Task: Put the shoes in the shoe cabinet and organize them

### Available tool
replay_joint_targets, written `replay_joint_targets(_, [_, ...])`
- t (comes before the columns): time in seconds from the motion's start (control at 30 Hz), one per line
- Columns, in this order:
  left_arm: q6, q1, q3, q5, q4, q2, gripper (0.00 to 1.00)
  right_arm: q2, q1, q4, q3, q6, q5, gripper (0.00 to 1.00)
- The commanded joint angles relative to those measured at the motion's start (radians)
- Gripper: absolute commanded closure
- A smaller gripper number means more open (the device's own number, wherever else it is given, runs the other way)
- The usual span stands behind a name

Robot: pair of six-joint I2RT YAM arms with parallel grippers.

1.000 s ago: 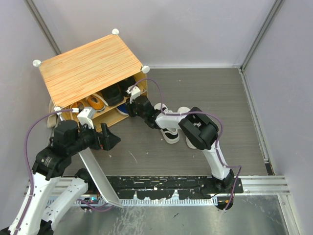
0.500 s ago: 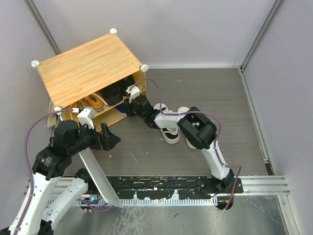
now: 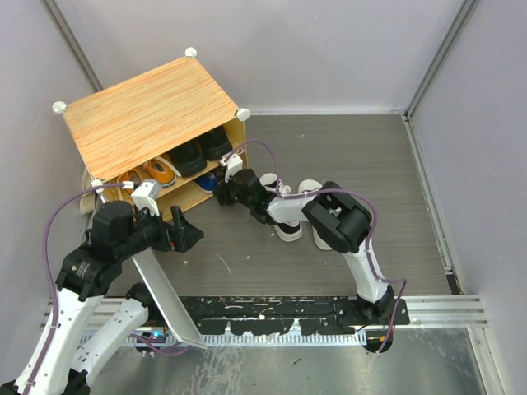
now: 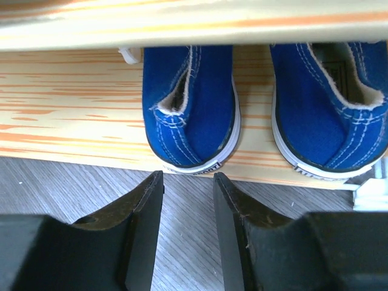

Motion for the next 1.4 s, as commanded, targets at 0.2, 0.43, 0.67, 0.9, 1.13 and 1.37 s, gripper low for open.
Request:
replay_joint_targets(0.2, [0.004,-0.003,0.002,0.003,-0.003,0.0,0.02,-0.18,0.004,-0.065,-0.04,0.006,0.045,0.55])
replay_joint_targets(0.43, [0.025,-0.003,0.039,-0.002,-0.014,0.02,0.02,-0.428,0.004,-0.357,-0.182,-0.008,0.213,0.52])
replay_joint_targets(0.67, [0.043,-0.003,0.077,-0.016,-0.017,0.026,0.02,-0.616,-0.006,-0.726,-0.275,0.039,0.531,0.21])
replay_joint_targets(0.9, [0.047,-0.003,0.122,-0.057,-0.034,0.061,0.02,-0.67,-0.134,-0.817,-0.366,0.127,0.348,0.04])
replay_joint_targets(1.13, [0.045,-0.003,0.134,-0.102,-0.073,0.07,0.02,-0.639,-0.155,-0.778,-0.431,0.12,0.276,0.17])
replay_joint_targets(1.37, [0.029,-0.003,0.165,-0.125,-0.105,0.069,0.02,-0.648,-0.153,-0.746,-0.466,0.116,0.106,0.83])
